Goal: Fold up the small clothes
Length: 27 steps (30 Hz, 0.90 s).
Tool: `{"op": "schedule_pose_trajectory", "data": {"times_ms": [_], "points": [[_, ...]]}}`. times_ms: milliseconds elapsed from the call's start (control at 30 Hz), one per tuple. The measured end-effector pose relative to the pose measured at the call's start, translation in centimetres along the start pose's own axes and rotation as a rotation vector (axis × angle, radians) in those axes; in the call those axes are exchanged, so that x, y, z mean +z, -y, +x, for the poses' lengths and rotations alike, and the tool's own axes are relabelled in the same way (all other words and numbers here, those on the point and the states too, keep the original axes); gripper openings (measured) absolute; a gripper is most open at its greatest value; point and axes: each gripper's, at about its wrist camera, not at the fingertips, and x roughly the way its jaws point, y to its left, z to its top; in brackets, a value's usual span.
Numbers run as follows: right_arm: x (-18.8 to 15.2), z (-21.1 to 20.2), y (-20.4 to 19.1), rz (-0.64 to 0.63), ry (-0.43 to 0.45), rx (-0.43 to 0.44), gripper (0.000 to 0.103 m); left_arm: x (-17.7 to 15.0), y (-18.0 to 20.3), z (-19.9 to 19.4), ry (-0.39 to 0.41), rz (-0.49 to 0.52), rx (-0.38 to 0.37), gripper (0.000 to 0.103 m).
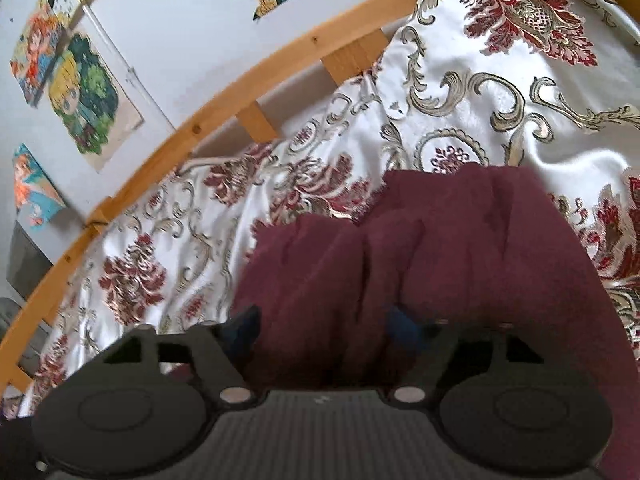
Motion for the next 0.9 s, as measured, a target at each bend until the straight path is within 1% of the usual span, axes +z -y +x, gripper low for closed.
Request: {"op": "schedule_pose_trajectory", "data": {"times_ms": [33, 67, 133, 233, 300, 433, 600, 733, 900], "points": [[0.0, 0.1, 0.0, -0.002, -0.001, -0.002, 0.056, 0.0, -0.2, -0.1, 0.002, -0.009, -0.006, 0.035], [-0.1, 0.0, 0.1, -0.001, 0.001, -0.004, 0.050, 0.0, -0.3, -0.1, 0.005, -0.018, -0.011, 0.034], [0.1, -0.2, 0.2, -0.005, 0.013, -0.014, 0.022, 0.1, -0.4, -0.2, 0.013, -0.026, -0.015, 0.029], [0.4, -1.0, 0.2, -0.030, 0.043, -0.013, 0.016, 0.3, -0.1, -0.8, 0.035, -0.025, -0.023, 0.024], [0.8, -1.6, -0.1, -0.062, 0.067, -0.012, 0.015, 0.6, 0.0, -1.0, 0.048, -0.019, -0.026, 0.022], [1.6, -3.2, -1.0, -0.166, 0.121, -0.032, 0.015, 1.3, 0.6, -1.4, 0.083, 0.016, -0.049, 0.020], [2.6, -5.4, -0.9, -0.245, 0.178, -0.080, 0.015, 2.3, 1.9, -2.1, 0.126, 0.077, -0.088, 0.019], [2.7, -6.6, -0.1, -0.271, 0.190, -0.128, 0.013, 3.0, 2.7, -2.0, 0.144, 0.100, -0.118, 0.019], [2.0, -7.8, 1.4, -0.227, 0.179, -0.170, 0.012, 3.4, 3.6, -1.8, 0.142, 0.091, -0.149, 0.019]]}}
